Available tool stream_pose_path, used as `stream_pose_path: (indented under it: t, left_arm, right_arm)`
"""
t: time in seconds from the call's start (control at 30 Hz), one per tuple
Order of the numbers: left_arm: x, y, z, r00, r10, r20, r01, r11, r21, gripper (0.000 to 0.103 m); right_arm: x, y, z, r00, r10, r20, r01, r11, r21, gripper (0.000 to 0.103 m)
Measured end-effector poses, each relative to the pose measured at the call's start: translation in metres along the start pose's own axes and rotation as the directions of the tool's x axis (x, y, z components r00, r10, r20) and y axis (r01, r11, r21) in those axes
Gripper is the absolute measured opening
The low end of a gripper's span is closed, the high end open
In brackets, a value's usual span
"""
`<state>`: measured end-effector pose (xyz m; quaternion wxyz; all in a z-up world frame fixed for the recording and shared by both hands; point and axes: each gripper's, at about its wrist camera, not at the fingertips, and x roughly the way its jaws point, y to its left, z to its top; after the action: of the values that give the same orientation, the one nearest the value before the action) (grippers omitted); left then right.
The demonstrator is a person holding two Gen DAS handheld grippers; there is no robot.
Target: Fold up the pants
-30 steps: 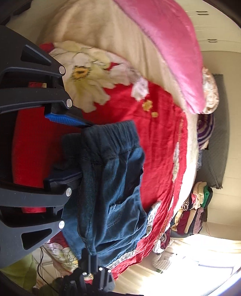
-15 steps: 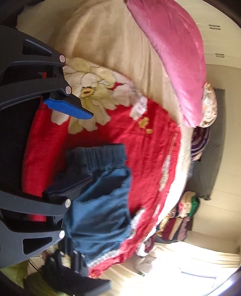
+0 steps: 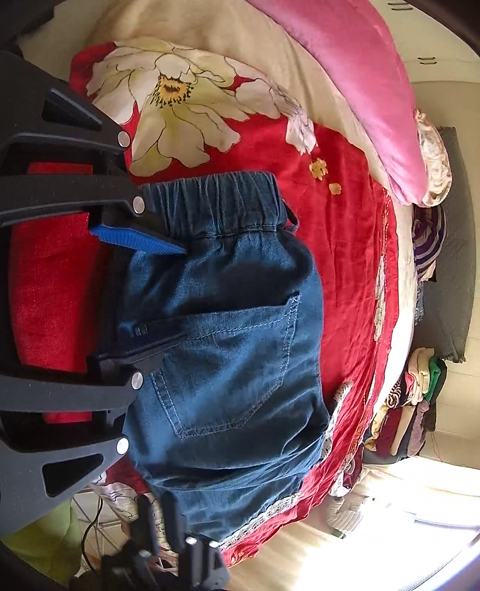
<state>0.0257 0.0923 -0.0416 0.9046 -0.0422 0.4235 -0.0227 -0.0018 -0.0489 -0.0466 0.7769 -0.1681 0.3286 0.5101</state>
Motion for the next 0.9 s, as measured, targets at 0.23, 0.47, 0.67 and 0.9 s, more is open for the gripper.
stream_pose_path:
  t: [0.23,0.47,0.67,0.9]
  left_arm:
    - [-0.001,0.005,0.0,1.0,-0.017,0.008,0.017,1.0,-0.016,0.04]
    - [-0.001,0.004,-0.005,0.999,-0.029,0.021,0.03,0.999,-0.017,0.04]
    - [-0.012,0.004,-0.002,0.999,-0.029,0.03,0.03,0.999,-0.043,0.042]
    - [-0.049,-0.004,0.007,0.993,0.016,0.116,-0.012,0.999,-0.034,0.055]
  right_arm:
    - [0.034,0.0,0.009,0.998,-0.022,-0.056,0.024,0.999,0.039,0.024]
    - [0.052,-0.004,0.003,0.988,-0.039,-0.149,0.05,0.997,0.067,0.028]
    - [0.015,-0.013,0.013,0.994,-0.086,-0.063,0.091,0.992,0.084,0.04]
    - [-0.027,-0.036,0.017,0.981,-0.193,0.009,0.19,0.971,0.144,0.052]
